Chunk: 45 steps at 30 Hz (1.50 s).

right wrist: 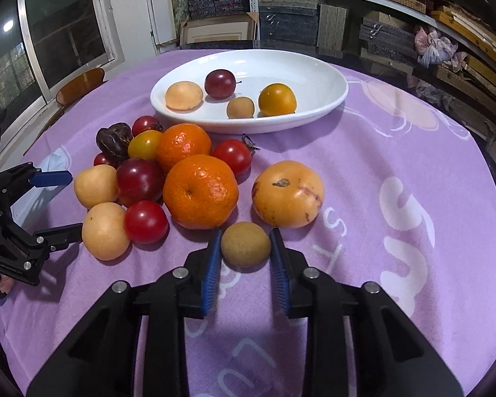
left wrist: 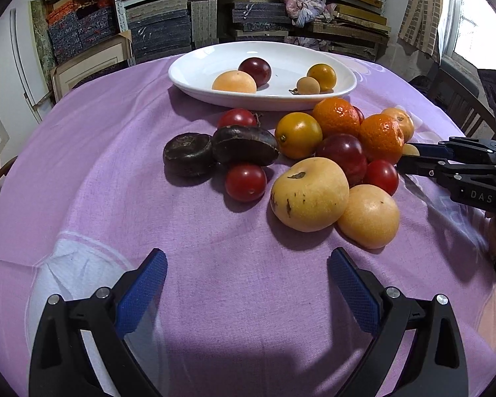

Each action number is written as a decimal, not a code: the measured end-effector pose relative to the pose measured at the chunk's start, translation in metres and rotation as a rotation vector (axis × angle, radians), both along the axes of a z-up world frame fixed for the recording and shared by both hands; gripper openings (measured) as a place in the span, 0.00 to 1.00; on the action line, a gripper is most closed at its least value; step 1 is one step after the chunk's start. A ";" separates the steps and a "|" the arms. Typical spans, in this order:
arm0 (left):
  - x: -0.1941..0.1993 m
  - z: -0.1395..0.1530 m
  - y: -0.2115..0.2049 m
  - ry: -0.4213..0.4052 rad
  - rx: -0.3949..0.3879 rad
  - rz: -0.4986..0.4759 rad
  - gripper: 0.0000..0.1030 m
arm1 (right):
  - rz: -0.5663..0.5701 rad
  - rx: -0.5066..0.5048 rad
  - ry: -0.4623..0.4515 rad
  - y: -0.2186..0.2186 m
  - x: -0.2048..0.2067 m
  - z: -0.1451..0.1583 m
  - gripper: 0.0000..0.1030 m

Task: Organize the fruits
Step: 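Grasp another small brown fruit with the right tool while the left tool grasps the spotted yellow pear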

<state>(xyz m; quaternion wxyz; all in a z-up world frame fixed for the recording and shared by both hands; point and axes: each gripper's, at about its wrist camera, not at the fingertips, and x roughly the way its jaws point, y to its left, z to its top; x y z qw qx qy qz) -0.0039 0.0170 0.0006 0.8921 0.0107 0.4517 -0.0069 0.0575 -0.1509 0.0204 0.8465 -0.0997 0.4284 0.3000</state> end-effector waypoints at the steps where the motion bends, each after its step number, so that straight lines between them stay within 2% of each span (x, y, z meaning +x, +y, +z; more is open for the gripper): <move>1: 0.000 0.000 0.000 0.000 0.000 0.000 0.97 | 0.005 -0.005 -0.012 -0.001 -0.005 0.002 0.28; 8: 0.000 0.001 0.003 -0.002 -0.019 0.004 0.97 | 0.000 -0.030 -0.014 -0.020 -0.040 -0.001 0.28; 12: 0.005 0.009 0.006 -0.022 -0.084 0.005 0.97 | -0.006 -0.050 -0.026 -0.020 -0.045 -0.001 0.28; 16: 0.015 0.013 0.006 -0.053 -0.095 0.038 0.97 | -0.005 -0.046 -0.023 -0.022 -0.045 -0.002 0.29; 21: 0.021 0.015 -0.007 -0.090 -0.022 0.036 0.95 | 0.005 -0.033 -0.014 -0.023 -0.044 -0.002 0.33; 22: 0.021 0.016 -0.009 -0.091 -0.026 0.021 0.91 | 0.007 -0.032 -0.013 -0.022 -0.043 -0.002 0.34; 25: 0.024 0.013 -0.010 -0.047 -0.108 -0.048 0.65 | 0.011 -0.029 -0.011 -0.022 -0.043 -0.002 0.35; 26: 0.024 0.012 -0.010 -0.043 -0.131 -0.055 0.61 | 0.011 -0.029 -0.010 -0.022 -0.042 -0.002 0.35; 37: 0.034 0.012 -0.022 -0.051 -0.121 -0.089 0.64 | 0.014 -0.021 -0.006 -0.020 -0.043 -0.003 0.36; 39: 0.031 0.012 -0.024 -0.052 -0.117 -0.102 0.61 | 0.014 -0.015 -0.002 -0.021 -0.042 -0.002 0.36; 41: 0.028 0.012 -0.025 -0.044 -0.126 -0.122 0.45 | 0.014 -0.011 0.001 -0.022 -0.041 -0.002 0.36; 45: 0.022 0.011 -0.030 -0.055 -0.100 -0.131 0.45 | 0.014 -0.006 0.004 -0.023 -0.040 -0.002 0.36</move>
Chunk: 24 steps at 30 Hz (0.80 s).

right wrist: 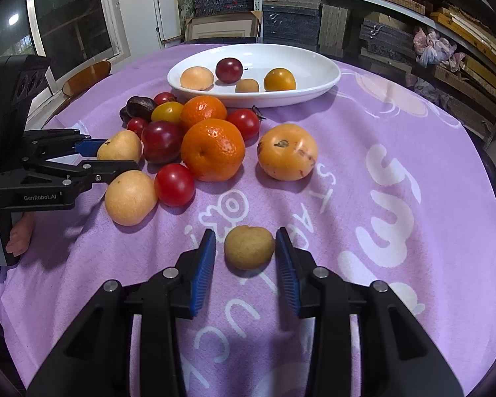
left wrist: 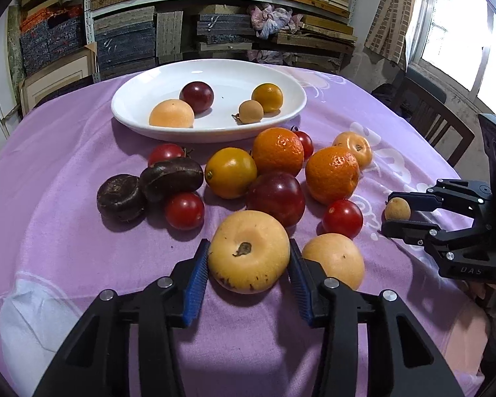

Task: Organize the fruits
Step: 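Grasp another small brown fruit with the right tool while the left tool grasps the spotted yellow pear, then carry the pear and brown fruit onto the white plate and open both tools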

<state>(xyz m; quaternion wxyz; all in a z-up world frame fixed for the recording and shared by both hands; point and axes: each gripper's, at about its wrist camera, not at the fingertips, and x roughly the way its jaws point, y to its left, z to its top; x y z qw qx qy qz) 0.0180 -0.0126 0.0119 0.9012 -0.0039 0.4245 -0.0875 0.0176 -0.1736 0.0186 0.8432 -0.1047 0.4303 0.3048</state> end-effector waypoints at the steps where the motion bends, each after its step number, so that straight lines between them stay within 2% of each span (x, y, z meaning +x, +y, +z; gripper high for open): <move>1: -0.001 0.001 -0.001 -0.007 0.006 -0.002 0.45 | 0.000 0.000 0.000 0.000 0.000 0.000 0.36; 3: -0.002 0.008 0.001 -0.036 0.015 0.006 0.45 | 0.000 0.000 0.000 0.000 0.000 0.000 0.36; 6: 0.000 0.034 0.005 -0.096 0.024 0.023 0.45 | 0.000 0.005 0.003 -0.001 0.001 0.000 0.36; 11: 0.042 0.076 0.032 -0.160 0.037 0.106 0.45 | 0.001 0.007 0.004 -0.003 0.002 0.000 0.36; 14: 0.079 0.078 0.054 -0.117 0.007 0.168 0.45 | 0.000 0.011 0.007 -0.003 0.002 0.000 0.36; 15: 0.087 0.076 0.060 -0.104 -0.005 0.188 0.45 | -0.001 0.013 0.008 -0.003 0.002 0.000 0.34; 16: 0.092 0.076 0.067 -0.097 -0.018 0.203 0.45 | -0.012 0.017 0.007 -0.005 0.003 0.000 0.28; 17: 0.098 0.074 0.071 -0.086 -0.032 0.212 0.45 | -0.032 0.033 0.004 -0.009 0.004 0.002 0.28; 19: 0.101 0.072 0.075 -0.075 -0.039 0.206 0.45 | -0.048 0.120 0.034 -0.019 0.011 0.008 0.28; 20: 0.103 0.071 0.073 -0.078 -0.026 0.200 0.45 | -0.049 0.132 0.047 -0.020 0.017 0.011 0.28; 24: 0.110 0.064 0.070 -0.067 -0.014 0.184 0.45 | -0.061 0.097 0.021 -0.010 0.037 0.019 0.28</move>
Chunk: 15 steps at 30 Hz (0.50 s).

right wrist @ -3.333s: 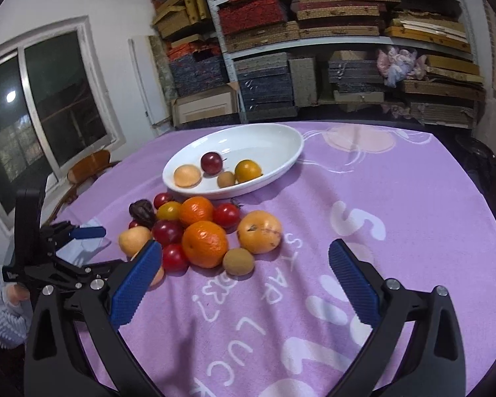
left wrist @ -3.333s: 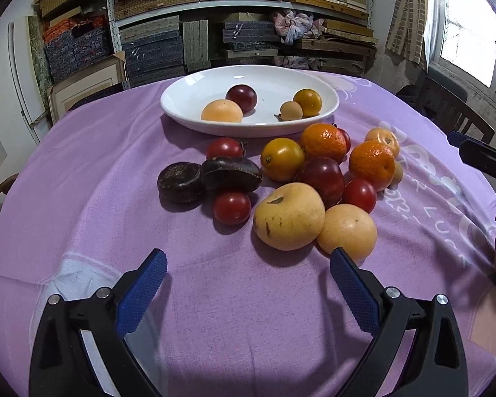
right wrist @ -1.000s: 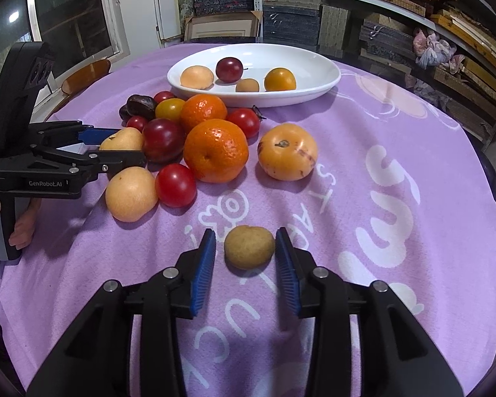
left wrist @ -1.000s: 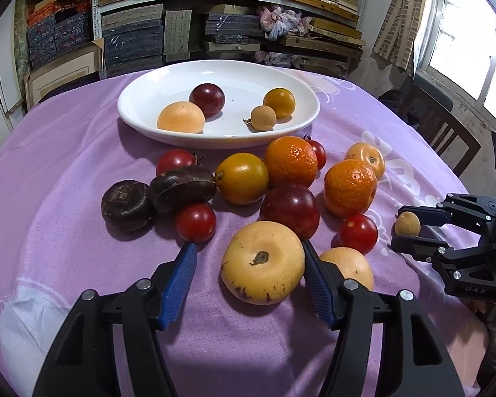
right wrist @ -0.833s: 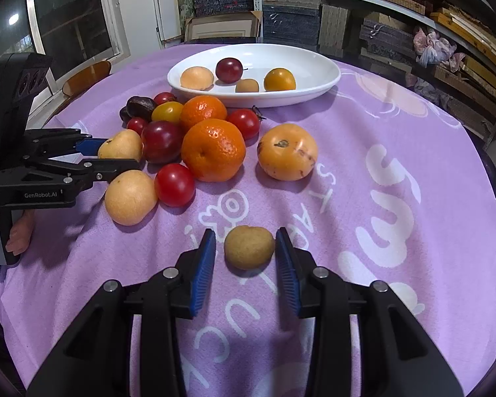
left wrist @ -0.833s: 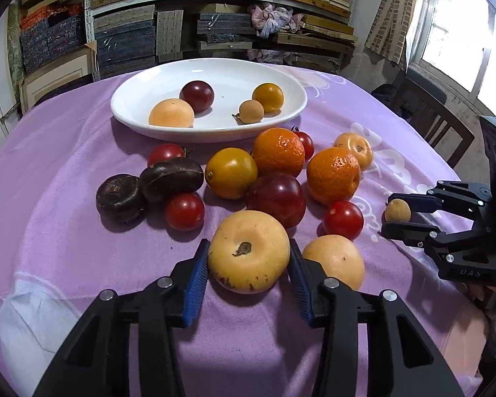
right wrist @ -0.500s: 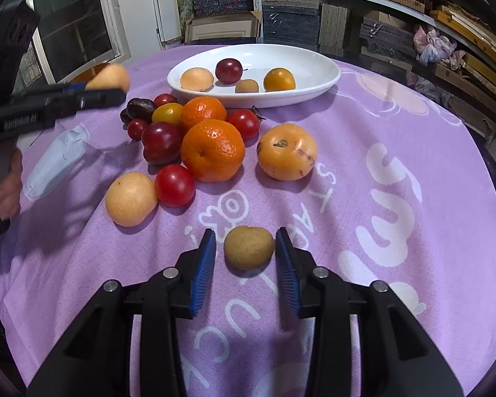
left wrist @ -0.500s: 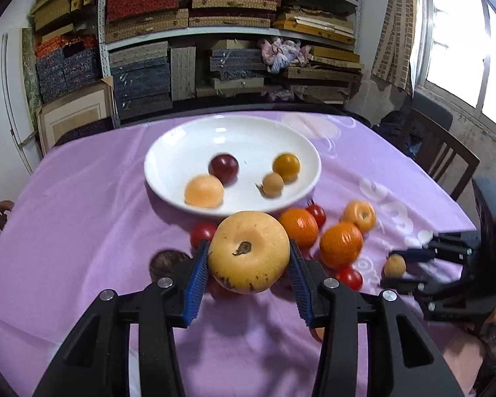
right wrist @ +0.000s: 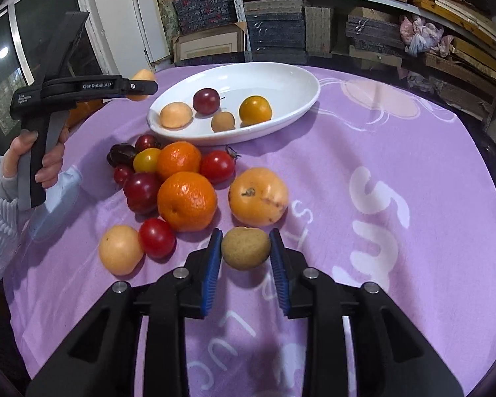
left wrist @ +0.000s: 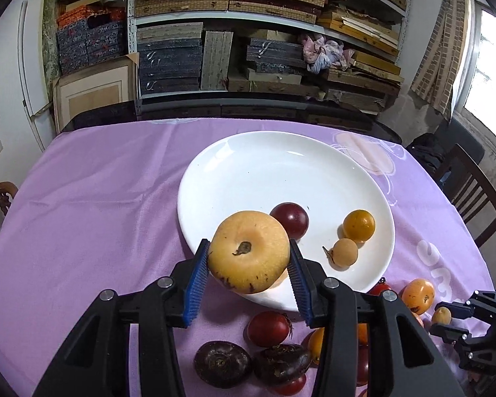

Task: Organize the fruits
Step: 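Carry the pear and brown fruit onto the white plate and open both tools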

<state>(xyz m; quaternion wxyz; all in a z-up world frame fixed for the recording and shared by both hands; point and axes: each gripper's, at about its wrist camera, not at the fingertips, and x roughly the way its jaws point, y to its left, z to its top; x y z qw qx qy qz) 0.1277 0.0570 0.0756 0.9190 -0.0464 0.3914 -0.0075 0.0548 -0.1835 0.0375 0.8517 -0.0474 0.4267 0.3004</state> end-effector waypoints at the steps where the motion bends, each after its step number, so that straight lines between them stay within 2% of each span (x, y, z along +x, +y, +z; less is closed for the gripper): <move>1: 0.001 -0.001 -0.001 0.001 -0.004 -0.008 0.45 | 0.006 -0.010 -0.013 0.005 0.002 0.004 0.28; 4: 0.008 -0.005 -0.002 0.002 0.003 -0.022 0.45 | 0.016 -0.018 -0.087 0.021 0.013 0.026 0.27; 7: 0.020 -0.007 -0.002 0.012 0.003 -0.020 0.45 | 0.003 -0.043 -0.163 0.044 0.047 0.046 0.28; 12: 0.050 -0.016 0.003 0.047 0.016 -0.001 0.45 | -0.048 -0.085 -0.142 0.086 0.125 0.039 0.27; 15: 0.074 -0.023 0.012 0.077 -0.004 0.018 0.45 | -0.086 -0.075 -0.089 0.096 0.161 0.028 0.27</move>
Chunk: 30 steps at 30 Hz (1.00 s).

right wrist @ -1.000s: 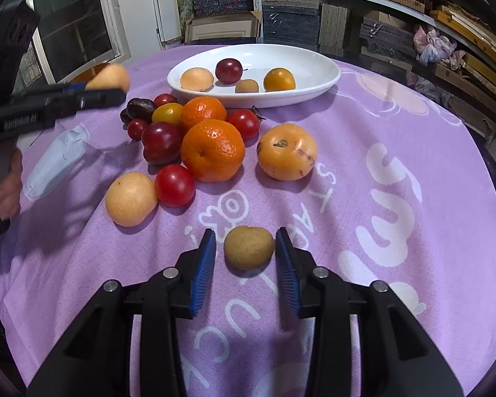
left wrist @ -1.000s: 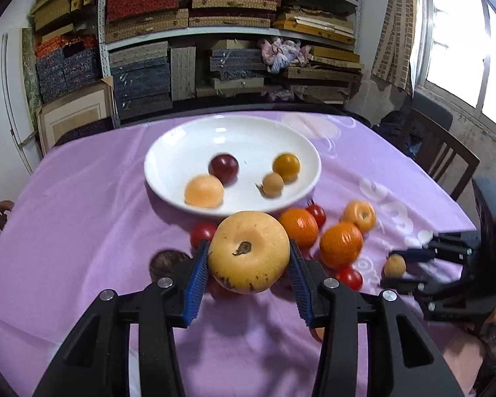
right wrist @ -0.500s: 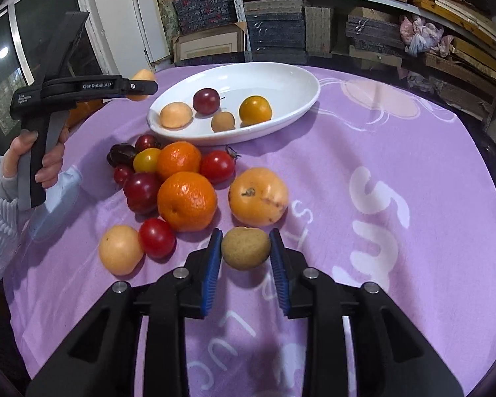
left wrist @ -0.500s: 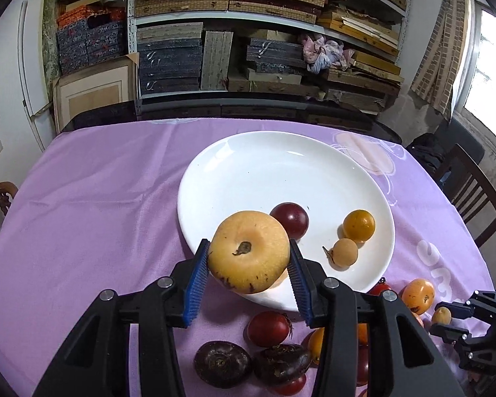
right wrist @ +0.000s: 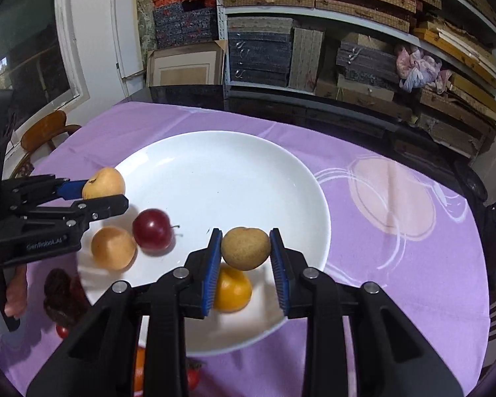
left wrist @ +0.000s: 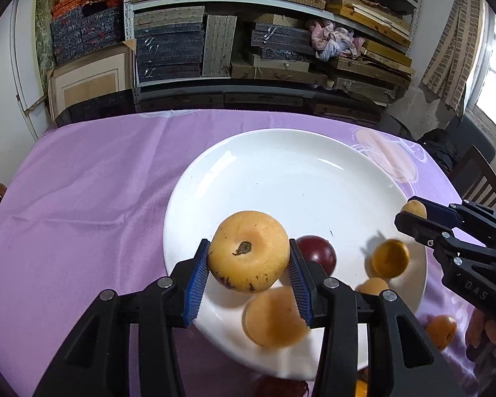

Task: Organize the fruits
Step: 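Carry the pear and brown fruit onto the white plate and open both tools, then grasp a red cherry tomato with the right tool while the left tool grasps a pale orange fruit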

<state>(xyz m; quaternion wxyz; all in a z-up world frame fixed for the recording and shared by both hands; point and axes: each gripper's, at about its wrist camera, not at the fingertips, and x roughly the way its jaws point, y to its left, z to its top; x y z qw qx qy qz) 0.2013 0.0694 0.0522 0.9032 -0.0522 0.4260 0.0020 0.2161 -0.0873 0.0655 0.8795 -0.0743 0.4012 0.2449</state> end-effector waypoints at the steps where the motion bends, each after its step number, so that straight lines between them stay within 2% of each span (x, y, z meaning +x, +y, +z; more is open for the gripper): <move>1: 0.006 -0.003 0.003 0.008 -0.007 0.009 0.45 | -0.004 0.000 0.024 0.003 0.010 -0.005 0.28; 6: 0.019 -0.021 0.016 0.045 -0.043 0.033 0.45 | 0.009 -0.028 0.070 0.021 0.030 -0.017 0.28; 9: 0.016 -0.017 0.017 0.039 -0.057 0.031 0.46 | 0.019 -0.056 0.067 0.021 0.031 -0.016 0.34; 12: 0.008 -0.008 0.020 0.030 -0.070 0.040 0.60 | 0.017 -0.034 0.052 0.016 0.023 -0.006 0.39; 14: -0.006 0.008 0.026 -0.012 -0.068 0.060 0.67 | 0.017 0.006 0.017 0.005 0.008 0.012 0.40; 15: -0.014 0.018 0.028 -0.030 -0.071 0.064 0.68 | 0.018 0.022 -0.012 -0.001 -0.002 0.023 0.47; 16: -0.023 0.028 0.032 -0.049 -0.074 0.066 0.69 | 0.014 0.033 -0.044 -0.009 -0.014 0.034 0.58; 17: -0.038 0.039 0.036 -0.072 -0.072 0.072 0.73 | 0.009 0.047 -0.087 -0.018 -0.029 0.047 0.65; 18: -0.049 0.048 0.037 -0.090 -0.066 0.078 0.76 | 0.001 0.060 -0.143 -0.028 -0.048 0.058 0.79; 19: -0.068 0.057 0.039 -0.120 -0.053 0.085 0.83 | -0.006 0.069 -0.196 -0.039 -0.066 0.067 0.89; 20: -0.084 0.061 0.039 -0.141 -0.039 0.092 0.91 | -0.014 0.074 -0.250 -0.049 -0.087 0.073 0.92; 21: -0.103 0.064 0.039 -0.161 -0.025 0.101 0.94 | -0.022 0.076 -0.295 -0.059 -0.107 0.076 0.95; 23: -0.132 0.060 0.035 -0.173 -0.016 0.108 0.97 | -0.039 0.083 -0.341 -0.079 -0.141 0.070 0.96; 26: -0.165 0.035 0.023 -0.126 -0.021 0.097 0.97 | -0.065 0.103 -0.326 -0.099 -0.178 0.041 0.96; 28: -0.177 0.014 0.012 -0.083 -0.014 0.085 0.97 | -0.090 0.114 -0.287 -0.108 -0.190 0.016 0.96; 30: -0.182 -0.004 0.003 -0.057 0.014 0.077 0.97 | -0.106 0.079 -0.201 -0.109 -0.189 -0.007 0.96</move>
